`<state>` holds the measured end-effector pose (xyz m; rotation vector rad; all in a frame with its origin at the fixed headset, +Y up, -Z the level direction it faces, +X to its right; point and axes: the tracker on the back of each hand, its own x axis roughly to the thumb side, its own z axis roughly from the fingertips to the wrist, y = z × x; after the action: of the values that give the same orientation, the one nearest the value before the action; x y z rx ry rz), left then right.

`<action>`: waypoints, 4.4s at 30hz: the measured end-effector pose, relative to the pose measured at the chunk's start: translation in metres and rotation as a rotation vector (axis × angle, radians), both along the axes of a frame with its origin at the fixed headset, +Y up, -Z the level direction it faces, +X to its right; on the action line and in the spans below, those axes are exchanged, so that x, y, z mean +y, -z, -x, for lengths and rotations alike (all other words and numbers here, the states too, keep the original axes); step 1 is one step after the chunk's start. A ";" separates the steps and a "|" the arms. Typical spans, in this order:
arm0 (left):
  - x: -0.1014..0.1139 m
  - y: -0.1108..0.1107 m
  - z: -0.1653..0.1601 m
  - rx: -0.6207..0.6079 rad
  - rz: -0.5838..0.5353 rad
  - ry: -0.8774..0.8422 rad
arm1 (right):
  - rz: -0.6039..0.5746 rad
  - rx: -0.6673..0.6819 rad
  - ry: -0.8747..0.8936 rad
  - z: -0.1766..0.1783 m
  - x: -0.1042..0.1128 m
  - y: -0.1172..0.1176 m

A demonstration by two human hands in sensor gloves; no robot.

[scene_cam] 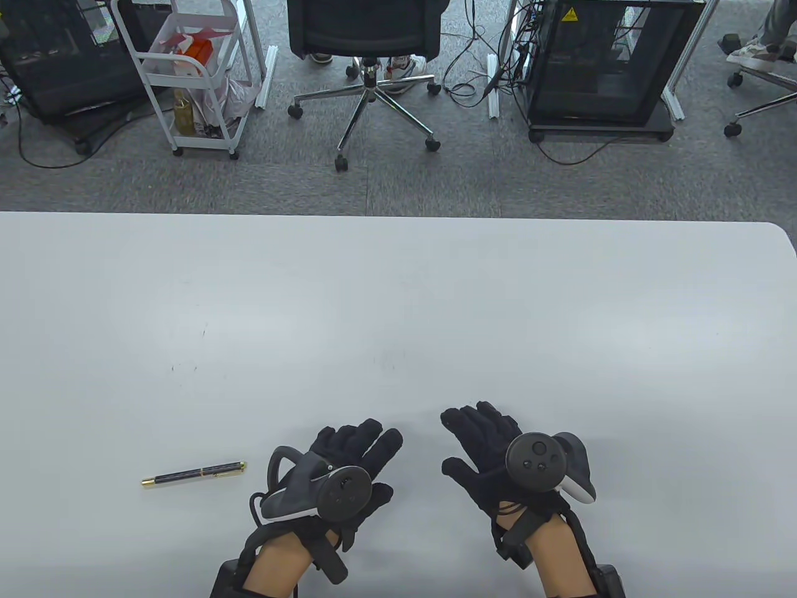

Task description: Remove fountain pen cap from fountain pen with right hand

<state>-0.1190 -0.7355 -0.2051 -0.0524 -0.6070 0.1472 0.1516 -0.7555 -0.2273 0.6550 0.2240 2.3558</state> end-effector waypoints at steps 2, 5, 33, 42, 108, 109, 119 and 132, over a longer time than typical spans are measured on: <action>0.001 0.002 0.004 0.023 0.003 -0.012 | 0.000 -0.002 0.002 0.000 0.000 0.000; 0.001 0.004 0.014 0.064 0.017 -0.043 | 0.004 -0.002 0.003 -0.001 -0.001 0.000; -0.019 0.017 0.186 0.806 0.228 0.262 | 0.037 0.000 0.004 -0.002 0.000 -0.003; -0.042 0.018 0.194 0.870 0.326 0.449 | 0.049 0.008 -0.005 -0.001 -0.002 -0.003; 0.023 -0.009 -0.003 0.126 -0.274 0.052 | -0.207 0.124 0.090 0.042 0.022 -0.020; 0.023 -0.010 -0.006 0.106 -0.279 0.050 | -0.208 0.135 0.081 0.045 0.023 -0.021; 0.028 -0.019 -0.018 0.027 -0.334 0.027 | -0.273 0.159 0.001 0.059 0.028 -0.027; 0.029 -0.017 -0.020 0.015 -0.243 -0.011 | -0.401 0.165 -0.076 0.065 0.031 -0.028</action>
<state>-0.0987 -0.7063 -0.1885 0.1871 -0.6067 0.0839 0.0863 -0.7243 -0.1992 1.0495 -0.1614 2.4421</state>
